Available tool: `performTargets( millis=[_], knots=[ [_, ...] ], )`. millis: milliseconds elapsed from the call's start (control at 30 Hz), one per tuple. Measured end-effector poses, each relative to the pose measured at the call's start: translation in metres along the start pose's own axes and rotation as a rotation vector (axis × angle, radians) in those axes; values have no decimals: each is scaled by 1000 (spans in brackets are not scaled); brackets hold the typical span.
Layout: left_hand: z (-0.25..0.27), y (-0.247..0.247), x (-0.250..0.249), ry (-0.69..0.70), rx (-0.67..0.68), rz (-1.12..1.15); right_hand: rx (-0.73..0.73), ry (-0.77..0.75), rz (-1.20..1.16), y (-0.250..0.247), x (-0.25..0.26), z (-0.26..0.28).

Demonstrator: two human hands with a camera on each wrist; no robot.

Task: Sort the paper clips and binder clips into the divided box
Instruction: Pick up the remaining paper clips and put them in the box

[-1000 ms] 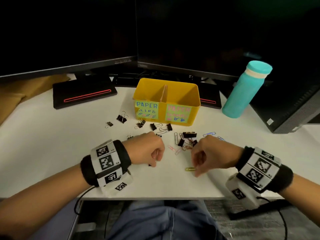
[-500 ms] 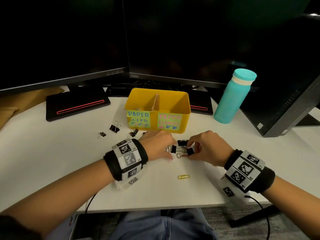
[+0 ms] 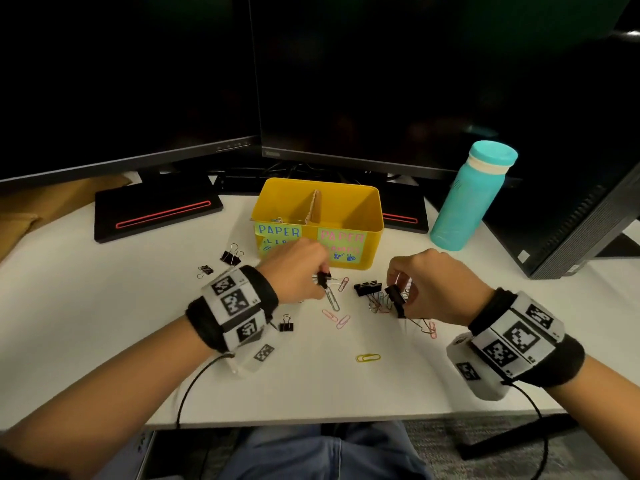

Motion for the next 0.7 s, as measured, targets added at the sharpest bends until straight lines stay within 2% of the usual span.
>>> performTargets(
  millis=[100, 200, 267, 333, 433, 500, 600, 700],
  knots=[
    [5, -8, 21, -92, 11, -39, -21, 15, 47, -12, -1, 3],
    [8, -5, 29, -136, 33, -107, -73, 132, 108, -17, -11, -3],
    [10, 1, 24, -62, 16, -139, -87, 228, 143, -13, -17, -12],
    [13, 6, 13, 59, 58, -180, -77, 264, 166, -6, -17, -16],
    [17, 16, 1, 128, 198, -282, -129, 174, 148, 3, -5, -11],
    [18, 22, -2, 145, 261, -313, -82, 119, 156, 11, 5, -5],
    [17, 25, -3, 181, 263, -273, 33, 65, 234, 30, 15, 0],
    [8, 24, -7, 211, 254, -283, 43, 4, 276, 39, 22, 11]
  ],
)
Point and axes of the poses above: each hand's wrist, its own z-axis away from the middle knuckle, its own y-axis out of the palm, x = y × z, the point moved 1 cm from there along -z, towards the middle knuckle, and after that the axes turned 6 degrees about x, right-handed, at the moved point
